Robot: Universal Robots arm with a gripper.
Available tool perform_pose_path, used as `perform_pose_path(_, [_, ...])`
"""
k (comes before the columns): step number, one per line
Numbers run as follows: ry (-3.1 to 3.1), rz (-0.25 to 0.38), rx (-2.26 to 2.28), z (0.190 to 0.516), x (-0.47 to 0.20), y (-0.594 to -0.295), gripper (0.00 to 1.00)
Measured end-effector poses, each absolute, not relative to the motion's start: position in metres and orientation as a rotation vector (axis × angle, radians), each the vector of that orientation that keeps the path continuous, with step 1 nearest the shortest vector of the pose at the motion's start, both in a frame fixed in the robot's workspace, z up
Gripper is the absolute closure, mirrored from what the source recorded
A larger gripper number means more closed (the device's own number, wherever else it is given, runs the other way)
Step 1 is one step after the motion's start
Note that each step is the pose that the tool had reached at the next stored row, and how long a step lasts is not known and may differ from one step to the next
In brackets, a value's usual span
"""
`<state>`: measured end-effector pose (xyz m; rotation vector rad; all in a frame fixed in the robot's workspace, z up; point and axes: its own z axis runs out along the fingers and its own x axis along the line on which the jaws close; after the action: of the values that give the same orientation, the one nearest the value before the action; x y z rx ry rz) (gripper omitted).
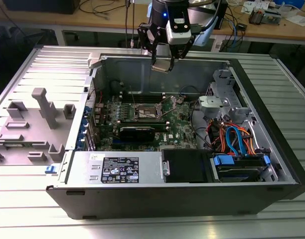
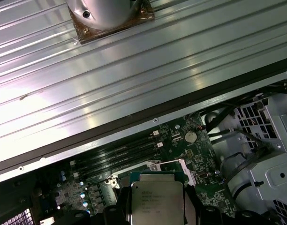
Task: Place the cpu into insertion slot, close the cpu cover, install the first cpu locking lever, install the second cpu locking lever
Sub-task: 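Place the cpu into insertion slot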
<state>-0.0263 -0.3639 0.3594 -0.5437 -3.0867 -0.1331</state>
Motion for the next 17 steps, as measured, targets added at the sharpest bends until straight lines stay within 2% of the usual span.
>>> perform_pose_path(17, [-3.063,-0.133,-0.684,0.3574,-0.0285,-0.3671,0.46])
